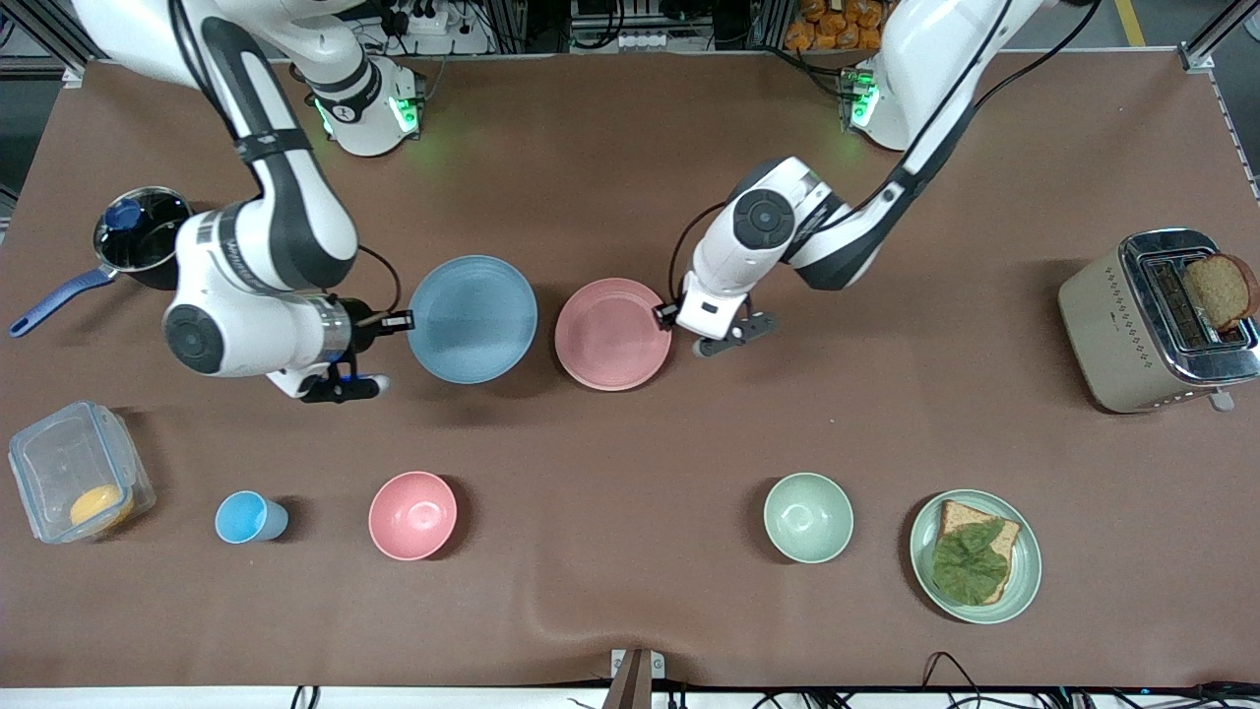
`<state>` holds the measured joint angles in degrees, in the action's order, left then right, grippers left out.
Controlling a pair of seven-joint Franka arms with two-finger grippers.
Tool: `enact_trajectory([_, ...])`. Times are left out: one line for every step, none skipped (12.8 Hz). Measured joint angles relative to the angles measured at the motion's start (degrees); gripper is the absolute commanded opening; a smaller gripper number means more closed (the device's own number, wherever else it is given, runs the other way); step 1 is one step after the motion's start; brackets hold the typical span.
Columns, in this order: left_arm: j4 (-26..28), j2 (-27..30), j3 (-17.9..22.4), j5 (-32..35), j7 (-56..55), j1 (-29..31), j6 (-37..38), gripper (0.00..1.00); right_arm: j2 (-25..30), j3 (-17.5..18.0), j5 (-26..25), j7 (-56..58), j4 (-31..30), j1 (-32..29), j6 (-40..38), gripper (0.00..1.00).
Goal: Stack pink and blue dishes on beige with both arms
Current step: 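Open the left gripper while the right gripper carries the blue plate inward, then lower the blue plate onto the pink plate while the left gripper retracts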
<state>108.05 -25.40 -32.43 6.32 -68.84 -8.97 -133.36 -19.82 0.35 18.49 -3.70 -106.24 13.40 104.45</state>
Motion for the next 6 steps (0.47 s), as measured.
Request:
enact_trajectory([-2.84, 3.58, 0.12, 2.0, 0.04, 1.95, 6.59, 1.0, -0.65, 0.01, 0.27, -1.87, -0.11, 1.74, 1.27, 0.0])
enact_trajectory([-5.87, 6.65, 0.24, 3.98, 0.11, 4.04, 12.55, 1.0, -1.27, 0.04, 0.39, -4.04, -0.31, 3.89, 2.6, 0.0])
enact_trajectory([-8.99, 8.84, 0.37, 5.04, 0.45, 6.06, 18.51, 1.0, -1.75, 0.07, 0.5, -6.38, -0.7, 6.23, 3.99, 0.0])
enact_trajectory([-12.13, 10.11, 0.51, 5.57, 1.42, 7.97, 24.25, 1.0, -2.04, 0.09, 0.92, -8.66, -1.2, 8.58, 5.24, 0.0])
enact_trajectory([-15.03, 10.73, 0.56, 5.82, 2.8, 9.97, 29.01, 1.0, -2.21, 0.09, 1.98, -10.45, -1.54, 10.64, 6.06, 0.0])
enact_trajectory([-17.54, 11.19, 0.58, 5.84, 5.08, 12.21, 32.17, 1.0, -2.39, 0.09, 3.01, -11.7, -1.66, 12.28, 6.78, 0.0])
